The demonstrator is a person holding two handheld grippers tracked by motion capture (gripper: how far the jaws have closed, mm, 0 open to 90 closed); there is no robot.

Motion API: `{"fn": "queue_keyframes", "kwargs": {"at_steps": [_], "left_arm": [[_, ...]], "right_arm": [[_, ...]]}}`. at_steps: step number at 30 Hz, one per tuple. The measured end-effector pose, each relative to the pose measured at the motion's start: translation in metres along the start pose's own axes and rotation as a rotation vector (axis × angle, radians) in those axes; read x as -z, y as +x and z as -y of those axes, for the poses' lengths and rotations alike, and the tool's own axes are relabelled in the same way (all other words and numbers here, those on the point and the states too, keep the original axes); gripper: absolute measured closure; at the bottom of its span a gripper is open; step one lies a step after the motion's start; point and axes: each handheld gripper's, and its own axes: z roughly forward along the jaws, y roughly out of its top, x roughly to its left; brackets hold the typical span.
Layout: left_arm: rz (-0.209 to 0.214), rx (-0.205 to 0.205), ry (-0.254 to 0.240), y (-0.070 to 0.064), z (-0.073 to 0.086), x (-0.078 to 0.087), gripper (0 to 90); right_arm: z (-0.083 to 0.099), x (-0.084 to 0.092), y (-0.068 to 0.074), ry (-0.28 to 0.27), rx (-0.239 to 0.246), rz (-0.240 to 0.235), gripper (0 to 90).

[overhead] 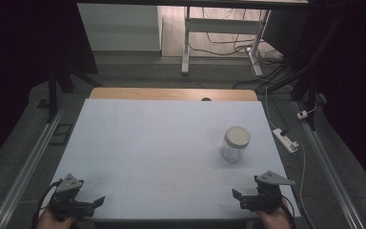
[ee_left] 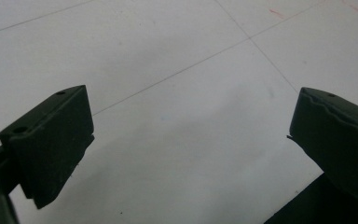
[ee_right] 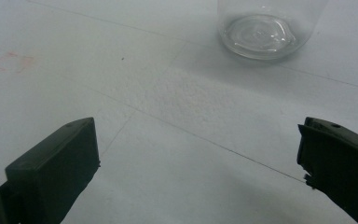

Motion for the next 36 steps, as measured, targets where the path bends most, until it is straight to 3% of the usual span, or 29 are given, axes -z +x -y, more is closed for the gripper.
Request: {"fn": "queue_keyframes", "kwargs": {"at_steps": [16, 30, 36], "left_arm": [[0.024, -0.006, 0.003, 0.0006, 0.0002, 0.0001, 0.8], [0.029, -0.007, 0.003, 0.0005, 0.0002, 0.0001, 0.7], [0.031, -0.003, 0.007, 0.0009, 0.0002, -0.0001, 0.7]], "right_arm": [[-0.0013, -0.0039, 0.0032, 0.043, 0.038, -0.015, 0.0], [-0.0024, -0.0058, 0.0008, 0.065, 0.009, -0.026, 0.0], [-0.0026, -0.0064, 0.0023, 0.071, 0.028, -0.024, 0.0]]}}
